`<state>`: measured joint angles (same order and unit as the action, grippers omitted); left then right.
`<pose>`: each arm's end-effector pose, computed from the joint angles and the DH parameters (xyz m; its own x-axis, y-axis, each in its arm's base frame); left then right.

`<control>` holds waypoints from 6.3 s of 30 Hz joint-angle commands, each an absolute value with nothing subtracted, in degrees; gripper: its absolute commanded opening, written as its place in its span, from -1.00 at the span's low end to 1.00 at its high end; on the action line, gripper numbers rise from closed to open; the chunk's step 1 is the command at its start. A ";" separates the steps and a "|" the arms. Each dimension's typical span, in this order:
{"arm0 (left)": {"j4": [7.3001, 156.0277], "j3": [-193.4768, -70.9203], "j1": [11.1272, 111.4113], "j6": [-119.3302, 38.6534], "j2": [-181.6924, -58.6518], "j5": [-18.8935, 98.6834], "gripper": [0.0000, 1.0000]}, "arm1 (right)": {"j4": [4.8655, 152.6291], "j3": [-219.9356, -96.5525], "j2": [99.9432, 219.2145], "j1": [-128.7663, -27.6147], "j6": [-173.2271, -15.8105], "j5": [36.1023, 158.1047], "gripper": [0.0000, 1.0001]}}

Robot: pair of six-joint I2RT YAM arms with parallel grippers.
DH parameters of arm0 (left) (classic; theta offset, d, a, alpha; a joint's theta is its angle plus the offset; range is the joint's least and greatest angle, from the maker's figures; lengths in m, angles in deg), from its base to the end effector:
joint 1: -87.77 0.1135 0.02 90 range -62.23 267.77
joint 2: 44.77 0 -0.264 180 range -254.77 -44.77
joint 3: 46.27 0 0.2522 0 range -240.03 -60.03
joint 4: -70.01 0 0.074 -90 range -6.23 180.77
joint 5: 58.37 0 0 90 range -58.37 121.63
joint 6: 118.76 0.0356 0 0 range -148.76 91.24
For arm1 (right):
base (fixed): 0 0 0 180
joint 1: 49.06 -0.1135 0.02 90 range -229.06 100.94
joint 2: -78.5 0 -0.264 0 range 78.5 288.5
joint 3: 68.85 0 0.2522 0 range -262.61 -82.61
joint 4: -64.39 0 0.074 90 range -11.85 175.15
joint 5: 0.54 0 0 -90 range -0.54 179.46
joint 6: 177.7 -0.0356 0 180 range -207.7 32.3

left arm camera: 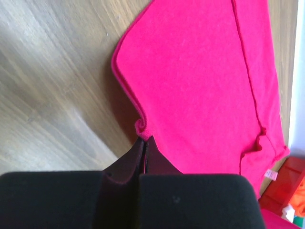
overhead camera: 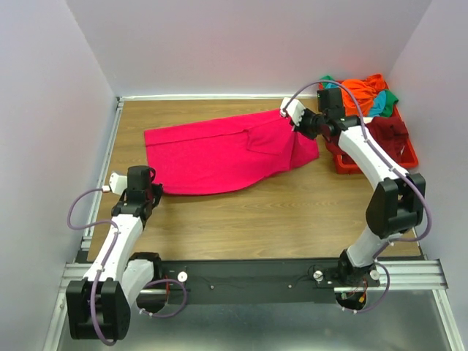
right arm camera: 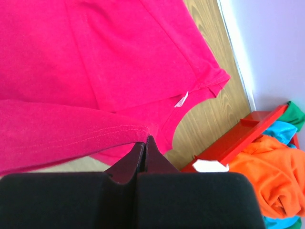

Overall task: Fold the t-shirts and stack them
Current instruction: Fold the tshirt

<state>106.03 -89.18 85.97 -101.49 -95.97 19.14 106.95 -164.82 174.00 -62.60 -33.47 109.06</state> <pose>0.1821 0.0020 0.2069 -0.0889 -0.9300 -0.3567 -0.7035 0.3121 -0.6385 0.3640 0.0999 0.3063 -0.0056 -0.7876 -0.6162 -0.7991 0.3740 -0.4707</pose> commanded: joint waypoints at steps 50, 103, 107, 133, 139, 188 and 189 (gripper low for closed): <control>92.29 -105.91 98.40 -93.53 -128.35 26.80 -1.00 | 105.22 -189.30 198.20 -62.86 -42.44 99.40 -0.99; 90.71 -112.23 100.16 -89.85 -137.05 28.65 -1.00 | 104.61 -201.44 209.54 -62.86 -46.84 98.87 -0.99; 90.80 -112.94 100.16 -89.40 -137.49 28.21 -1.00 | 104.52 -201.96 210.33 -62.86 -47.01 98.78 -0.99; 93.08 -118.74 100.25 -85.28 -141.71 30.67 -0.71 | 103.64 -207.23 215.17 -62.77 -49.91 97.72 -0.98; 96.24 -119.88 101.30 -83.17 -138.29 29.53 0.39 | 102.94 -210.40 218.59 -62.95 -53.77 99.48 -0.62; 76.91 -97.65 89.17 -34.82 -94.69 40.42 0.65 | 114.63 -197.13 214.38 -71.83 -43.93 97.90 -0.34; 76.83 -97.65 89.17 -34.82 -94.77 40.51 0.65 | 114.54 -197.22 214.38 -71.91 -44.11 97.90 -0.41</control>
